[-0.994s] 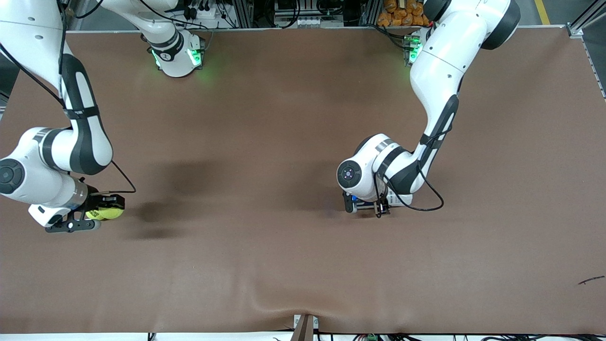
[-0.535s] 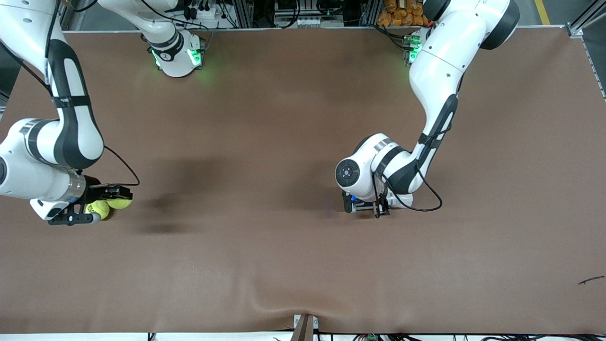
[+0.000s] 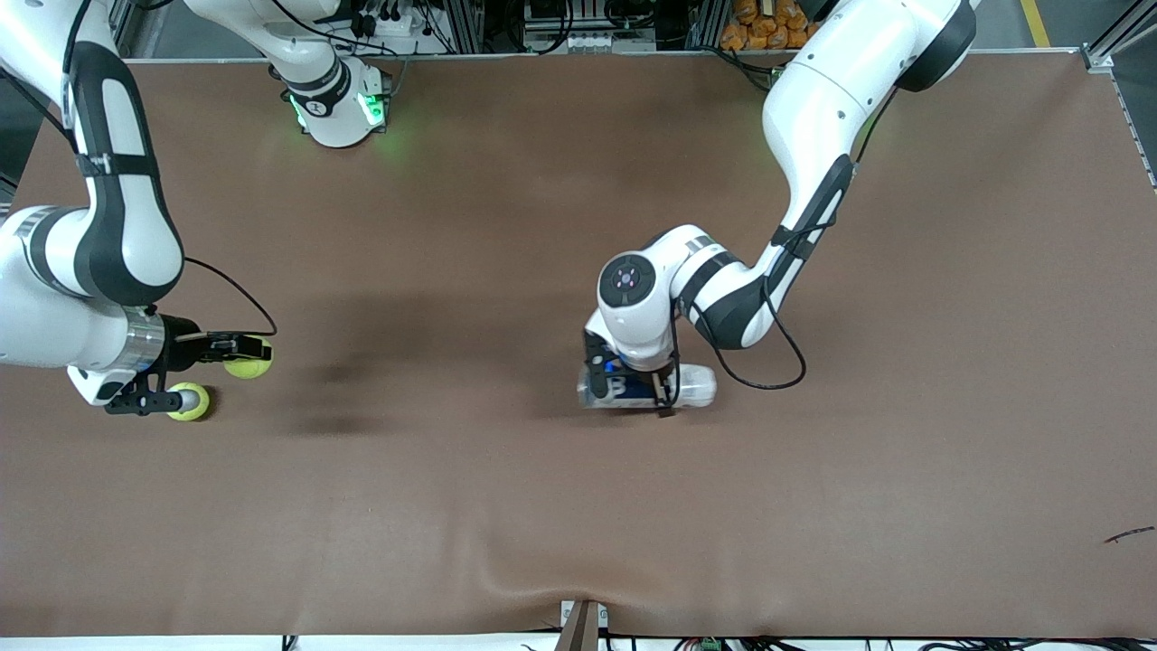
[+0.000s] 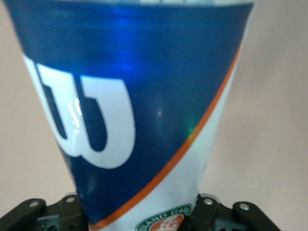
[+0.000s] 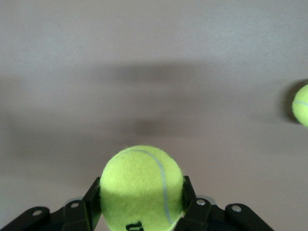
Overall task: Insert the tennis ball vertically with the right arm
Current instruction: 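Lift the can and turn it upright, open end up, with the left gripper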
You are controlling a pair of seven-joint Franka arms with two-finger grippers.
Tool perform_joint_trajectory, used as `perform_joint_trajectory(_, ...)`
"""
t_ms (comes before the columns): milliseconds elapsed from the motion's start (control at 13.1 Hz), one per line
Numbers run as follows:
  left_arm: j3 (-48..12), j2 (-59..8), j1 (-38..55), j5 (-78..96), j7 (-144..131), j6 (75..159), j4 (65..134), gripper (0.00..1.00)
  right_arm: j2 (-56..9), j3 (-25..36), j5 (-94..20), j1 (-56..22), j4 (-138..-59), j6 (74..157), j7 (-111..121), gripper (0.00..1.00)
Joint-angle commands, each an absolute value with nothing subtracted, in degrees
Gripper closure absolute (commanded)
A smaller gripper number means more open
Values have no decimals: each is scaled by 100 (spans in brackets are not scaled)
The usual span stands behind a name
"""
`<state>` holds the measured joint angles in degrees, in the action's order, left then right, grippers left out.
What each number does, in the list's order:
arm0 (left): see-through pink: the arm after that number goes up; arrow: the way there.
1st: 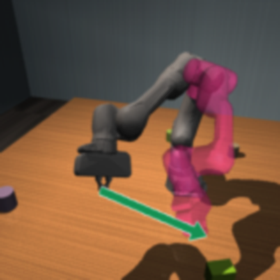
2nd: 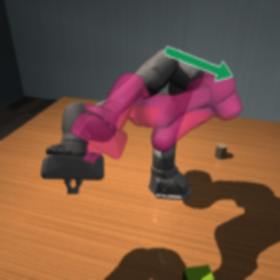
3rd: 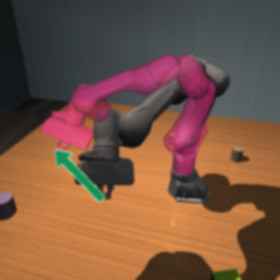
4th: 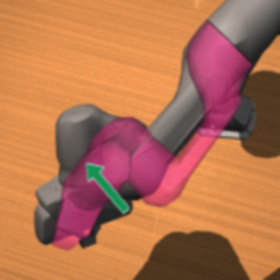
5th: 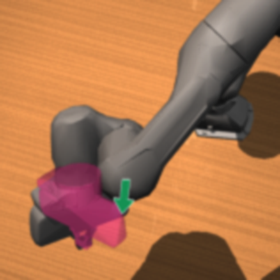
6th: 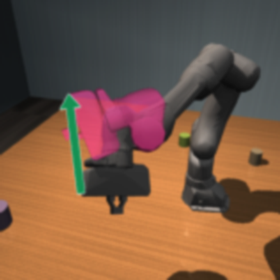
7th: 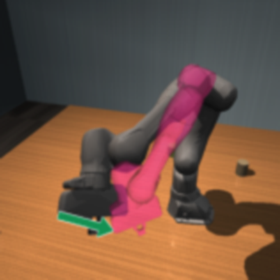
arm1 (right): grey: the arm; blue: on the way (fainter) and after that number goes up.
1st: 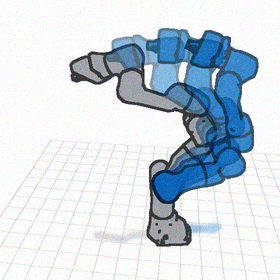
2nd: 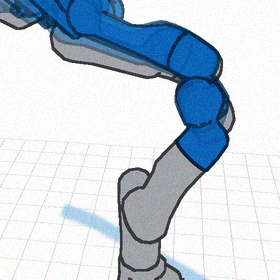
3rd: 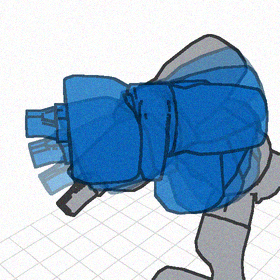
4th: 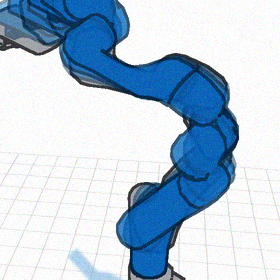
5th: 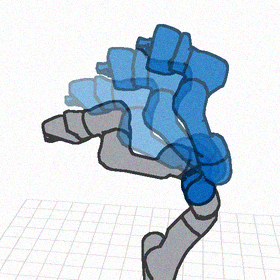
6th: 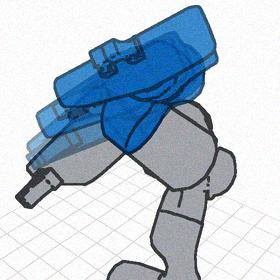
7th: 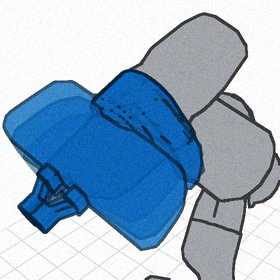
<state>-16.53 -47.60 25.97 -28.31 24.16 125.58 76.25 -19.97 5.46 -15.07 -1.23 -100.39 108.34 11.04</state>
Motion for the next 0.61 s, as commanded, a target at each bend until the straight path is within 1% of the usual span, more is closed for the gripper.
perform_joint_trajectory(0, -1670, -4746, 2575, -2323, 1577, 13802, 7638, 34, -1714, 545, -1617, -289, -10178, 10679, 740, 87)
perform_joint_trajectory(153, -1696, -4763, 2610, -1873, 1083, 14655, 7646, 33, -1696, 536, -1617, -360, -10143, 10627, 467, 86)
perform_joint_trajectory(306, -1696, -4799, 2645, -1627, 932, 15789, 7725, 33, -1670, 431, -1635, -404, -10125, 10495, -138, 86)
perform_joint_trajectory(459, -1696, -4860, 2715, -1468, 914, 16572, 7796, 33, -1600, 255, -1941, -404, -9968, 10407, -604, 86)
perform_joint_trajectory(535, -1696, -4965, 2768, -1389, 888, 17020, 7813, 33, -1626, 246, -1986, -465, -9767, 10380, -885, 86)
